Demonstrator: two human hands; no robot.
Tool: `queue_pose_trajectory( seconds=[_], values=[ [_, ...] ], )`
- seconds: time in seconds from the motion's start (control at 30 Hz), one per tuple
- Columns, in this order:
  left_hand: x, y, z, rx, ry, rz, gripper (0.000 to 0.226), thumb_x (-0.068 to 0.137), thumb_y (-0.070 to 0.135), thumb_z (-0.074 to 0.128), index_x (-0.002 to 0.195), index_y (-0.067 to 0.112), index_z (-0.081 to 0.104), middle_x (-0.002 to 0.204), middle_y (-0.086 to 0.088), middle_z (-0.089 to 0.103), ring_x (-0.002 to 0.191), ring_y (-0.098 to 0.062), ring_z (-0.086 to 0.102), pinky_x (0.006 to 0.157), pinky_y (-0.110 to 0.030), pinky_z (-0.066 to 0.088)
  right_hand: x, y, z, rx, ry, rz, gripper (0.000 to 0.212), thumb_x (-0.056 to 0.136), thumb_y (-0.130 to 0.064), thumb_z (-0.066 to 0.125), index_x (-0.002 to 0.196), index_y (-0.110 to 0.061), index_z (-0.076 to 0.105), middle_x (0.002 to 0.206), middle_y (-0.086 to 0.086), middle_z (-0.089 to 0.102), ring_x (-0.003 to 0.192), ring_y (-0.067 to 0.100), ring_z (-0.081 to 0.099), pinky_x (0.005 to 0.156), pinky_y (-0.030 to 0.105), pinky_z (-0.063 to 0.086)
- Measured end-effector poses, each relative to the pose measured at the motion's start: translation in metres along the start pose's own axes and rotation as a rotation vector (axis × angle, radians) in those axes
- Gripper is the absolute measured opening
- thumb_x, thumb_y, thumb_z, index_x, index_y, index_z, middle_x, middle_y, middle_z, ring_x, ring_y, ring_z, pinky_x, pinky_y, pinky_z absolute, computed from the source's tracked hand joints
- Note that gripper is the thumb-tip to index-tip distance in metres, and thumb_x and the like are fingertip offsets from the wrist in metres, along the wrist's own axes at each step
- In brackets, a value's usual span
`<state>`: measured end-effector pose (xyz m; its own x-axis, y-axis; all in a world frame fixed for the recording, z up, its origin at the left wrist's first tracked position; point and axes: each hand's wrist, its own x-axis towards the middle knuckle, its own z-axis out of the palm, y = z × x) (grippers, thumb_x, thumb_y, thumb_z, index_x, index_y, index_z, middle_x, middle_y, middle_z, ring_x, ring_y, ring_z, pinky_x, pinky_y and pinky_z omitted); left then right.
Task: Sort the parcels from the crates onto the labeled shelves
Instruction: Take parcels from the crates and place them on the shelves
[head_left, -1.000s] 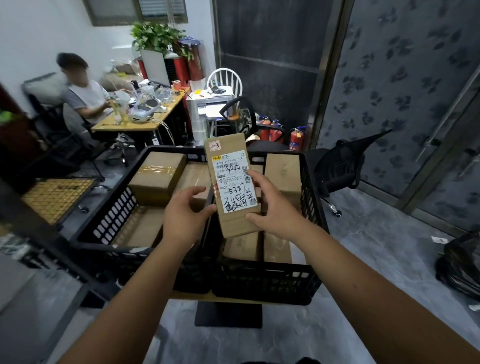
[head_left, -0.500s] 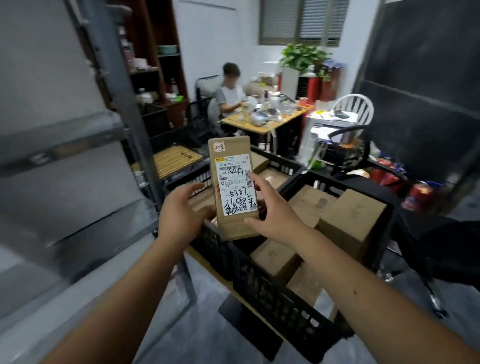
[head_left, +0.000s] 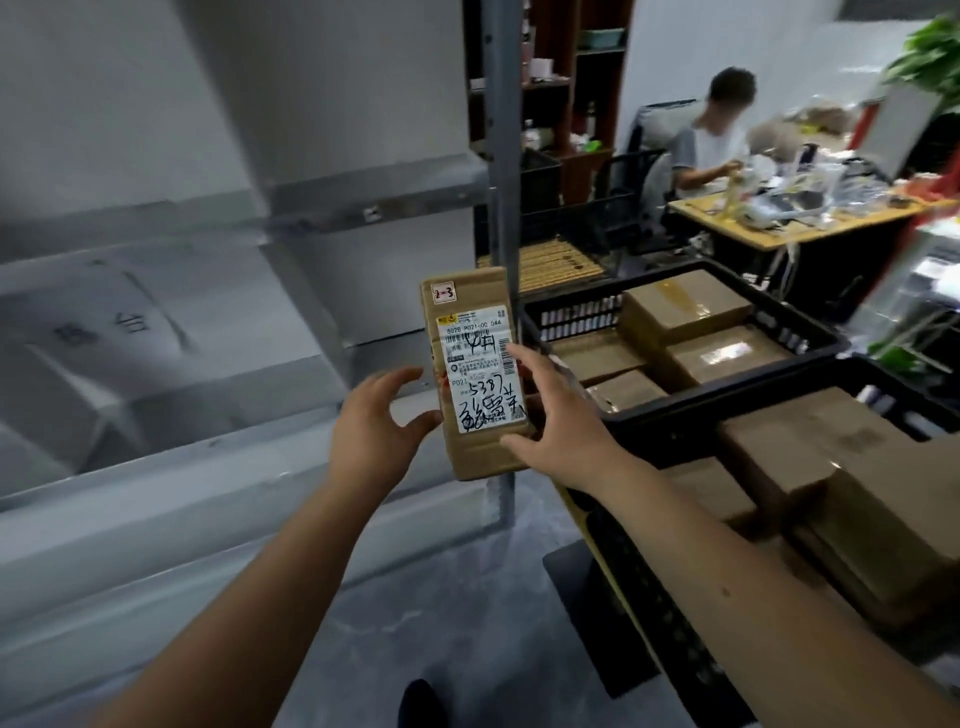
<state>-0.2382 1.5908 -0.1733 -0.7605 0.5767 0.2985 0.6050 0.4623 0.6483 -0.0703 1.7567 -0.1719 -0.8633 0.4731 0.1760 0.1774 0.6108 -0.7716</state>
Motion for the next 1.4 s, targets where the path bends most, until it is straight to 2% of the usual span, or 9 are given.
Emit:
queue_pose_trajectory(
  seconds=[0.1, 0.17, 0.37, 0.6, 0.83, 1.0, 1.17, 1.27, 1.4],
  values=[
    [-0.003, -0.019, -0.022, 0.001, 0.044, -0.049, 0.059, 0.085, 0.039, 0.085, 0.139, 0.031, 0.064, 0.143, 0.006, 0.062, 0.13, -0.02, 0.057, 0.104, -0.04, 0.048, 0.015, -0.016, 0.023, 0.031, -0.046, -0.029, 0.103, 0.085, -0.012, 0.082, 0.155, -0.054, 0.019, 0.156, -0.01, 0.043, 0.134, 0.002, 0.048, 0.115, 0.031, 0.043],
    [-0.003, -0.034, -0.038, 0.001, 0.068, -0.073, 0.059, 0.085, 0.037, 0.085, 0.139, 0.03, 0.064, 0.143, 0.005, 0.063, 0.132, -0.02, 0.057, 0.106, -0.041, 0.047, 0.026, -0.029, 0.04, 0.032, -0.08, -0.052, 0.102, 0.085, -0.014, 0.082, 0.154, -0.054, 0.019, 0.156, -0.009, 0.043, 0.137, 0.007, 0.048, 0.116, 0.035, 0.042],
    [-0.015, -0.104, -0.091, 0.041, 0.176, -0.146, 0.05, 0.088, 0.031, 0.084, 0.135, 0.025, 0.067, 0.136, 0.003, 0.067, 0.125, -0.02, 0.06, 0.104, -0.035, 0.045, 0.061, -0.078, 0.113, 0.0, -0.165, -0.137, 0.098, 0.085, -0.019, 0.084, 0.156, -0.045, 0.022, 0.153, -0.009, 0.046, 0.128, 0.0, 0.039, 0.109, 0.027, 0.034],
    [-0.02, -0.221, -0.161, 0.079, 0.248, -0.269, 0.043, 0.087, 0.027, 0.084, 0.128, 0.022, 0.071, 0.127, 0.003, 0.07, 0.12, -0.021, 0.063, 0.101, -0.035, 0.048, 0.106, -0.133, 0.236, 0.019, -0.253, -0.196, 0.099, 0.081, -0.022, 0.087, 0.154, -0.05, 0.026, 0.154, -0.005, 0.047, 0.13, 0.005, 0.045, 0.109, 0.032, 0.041],
    [-0.026, -0.323, -0.233, 0.083, 0.3, -0.362, 0.043, 0.09, 0.025, 0.082, 0.131, 0.022, 0.069, 0.132, 0.003, 0.069, 0.124, -0.021, 0.061, 0.106, -0.039, 0.049, 0.142, -0.185, 0.358, 0.054, -0.329, -0.252, 0.095, 0.083, -0.02, 0.085, 0.154, -0.05, 0.029, 0.155, -0.009, 0.044, 0.128, -0.004, 0.04, 0.094, 0.0, 0.027],
    [-0.027, -0.363, -0.267, 0.083, 0.306, -0.451, 0.049, 0.089, 0.032, 0.083, 0.134, 0.023, 0.067, 0.136, 0.003, 0.066, 0.127, -0.02, 0.059, 0.108, -0.043, 0.049, 0.159, -0.205, 0.408, 0.111, -0.387, -0.224, 0.095, 0.084, -0.018, 0.084, 0.153, -0.054, 0.028, 0.157, -0.01, 0.041, 0.135, 0.003, 0.044, 0.103, 0.013, 0.039],
    [-0.012, -0.39, -0.275, 0.103, 0.273, -0.509, 0.053, 0.089, 0.036, 0.082, 0.138, 0.026, 0.064, 0.142, 0.004, 0.063, 0.13, -0.021, 0.057, 0.109, -0.044, 0.049, 0.183, -0.21, 0.434, 0.114, -0.432, -0.22, 0.096, 0.087, -0.01, 0.082, 0.15, -0.058, 0.027, 0.151, -0.013, 0.035, 0.131, -0.001, 0.041, 0.093, 0.0, 0.041],
    [0.005, -0.404, -0.27, 0.111, 0.247, -0.539, 0.053, 0.091, 0.036, 0.08, 0.14, 0.027, 0.063, 0.145, 0.004, 0.061, 0.133, -0.021, 0.055, 0.11, -0.044, 0.048, 0.203, -0.207, 0.448, 0.126, -0.458, -0.227, 0.099, 0.088, -0.006, 0.08, 0.148, -0.063, 0.025, 0.151, -0.011, 0.032, 0.131, -0.002, 0.04, 0.103, 0.019, 0.051],
    [0.034, -0.426, -0.26, 0.146, 0.217, -0.568, 0.055, 0.09, 0.038, 0.08, 0.141, 0.028, 0.061, 0.146, 0.004, 0.061, 0.135, -0.022, 0.055, 0.112, -0.045, 0.046, 0.235, -0.192, 0.466, 0.098, -0.461, -0.249, 0.103, 0.087, -0.005, 0.08, 0.15, -0.062, 0.022, 0.151, -0.009, 0.03, 0.132, 0.001, 0.042, 0.107, 0.029, 0.053]
  ],
)
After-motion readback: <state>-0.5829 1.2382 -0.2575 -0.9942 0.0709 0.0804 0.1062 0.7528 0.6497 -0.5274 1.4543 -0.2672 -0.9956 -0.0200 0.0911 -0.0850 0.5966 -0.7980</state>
